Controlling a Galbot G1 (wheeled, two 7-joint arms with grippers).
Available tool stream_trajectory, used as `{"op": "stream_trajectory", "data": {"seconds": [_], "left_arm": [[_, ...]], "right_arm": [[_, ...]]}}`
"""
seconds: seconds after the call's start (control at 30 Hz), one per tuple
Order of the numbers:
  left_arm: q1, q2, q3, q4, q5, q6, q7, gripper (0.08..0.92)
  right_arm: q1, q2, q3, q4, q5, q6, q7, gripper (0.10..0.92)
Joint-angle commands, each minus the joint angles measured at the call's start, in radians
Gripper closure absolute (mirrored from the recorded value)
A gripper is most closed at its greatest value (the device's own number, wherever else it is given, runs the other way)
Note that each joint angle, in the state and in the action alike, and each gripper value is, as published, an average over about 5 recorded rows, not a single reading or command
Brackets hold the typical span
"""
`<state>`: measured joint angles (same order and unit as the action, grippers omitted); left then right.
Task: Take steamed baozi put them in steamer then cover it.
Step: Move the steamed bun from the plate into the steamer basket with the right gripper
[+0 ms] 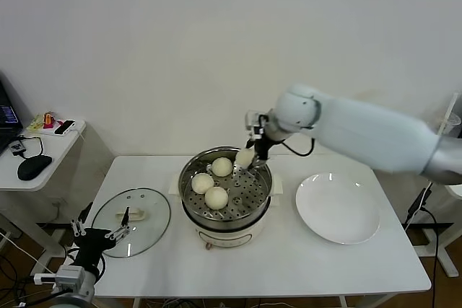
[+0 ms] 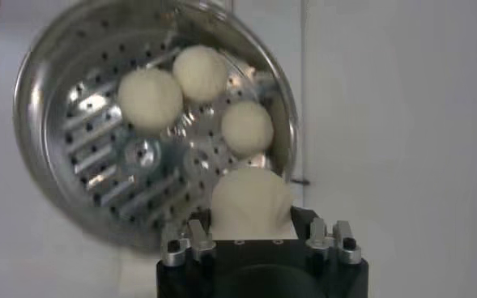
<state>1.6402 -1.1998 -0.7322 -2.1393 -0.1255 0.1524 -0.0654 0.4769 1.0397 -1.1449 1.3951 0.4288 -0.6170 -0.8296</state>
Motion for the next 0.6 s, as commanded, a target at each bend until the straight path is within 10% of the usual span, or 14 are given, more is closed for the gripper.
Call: {"op": "stream_trajectory", "data": {"seconds": [0.03, 0.6], "left_arm": [[0.001, 0.001, -0.005, -0.003, -0.002, 0.0, 0.001, 0.177], [-0.001, 0.001, -0.005, -0.003, -0.006, -0.002, 0.001, 0.177]], "right_arm": [[-0.08, 0.116, -0.031, -0.062, 0.006, -0.056, 0.069, 0.397], [-0.123, 0.114, -0.015, -0.089, -0.062, -0.048, 0.072, 0.397]]}}
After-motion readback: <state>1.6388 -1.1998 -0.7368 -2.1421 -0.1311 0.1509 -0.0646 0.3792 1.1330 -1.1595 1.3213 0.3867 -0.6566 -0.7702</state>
